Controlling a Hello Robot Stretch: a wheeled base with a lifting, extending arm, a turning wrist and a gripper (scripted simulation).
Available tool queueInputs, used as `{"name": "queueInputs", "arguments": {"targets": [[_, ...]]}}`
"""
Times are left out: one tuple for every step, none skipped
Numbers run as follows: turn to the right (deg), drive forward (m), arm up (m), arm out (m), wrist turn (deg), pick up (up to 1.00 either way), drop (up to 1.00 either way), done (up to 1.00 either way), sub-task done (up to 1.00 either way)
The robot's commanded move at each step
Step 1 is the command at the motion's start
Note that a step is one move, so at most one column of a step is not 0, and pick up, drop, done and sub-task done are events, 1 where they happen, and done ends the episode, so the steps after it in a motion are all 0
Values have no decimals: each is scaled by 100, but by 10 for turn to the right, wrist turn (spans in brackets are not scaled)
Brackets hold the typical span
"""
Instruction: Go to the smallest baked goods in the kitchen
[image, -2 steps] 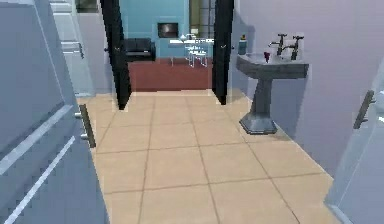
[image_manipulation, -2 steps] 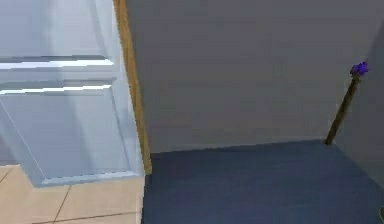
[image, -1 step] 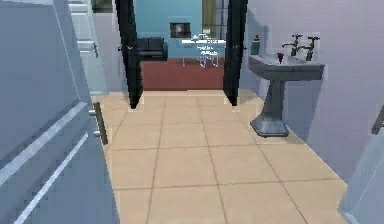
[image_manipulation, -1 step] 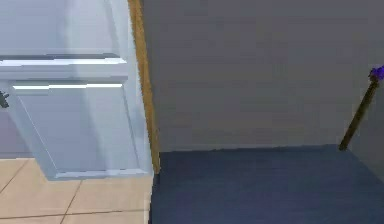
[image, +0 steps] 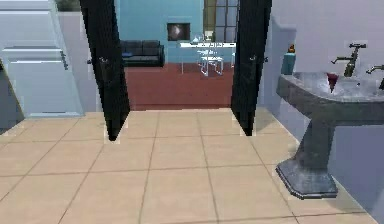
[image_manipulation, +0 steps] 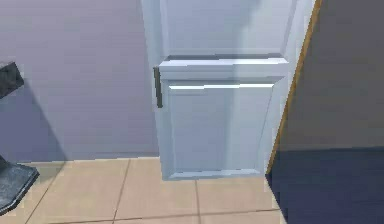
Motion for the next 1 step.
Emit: {"name": "queueInputs", "arguments": {"targets": [[0, 35, 0, 0, 0, 0, 0, 0, 0]]}}
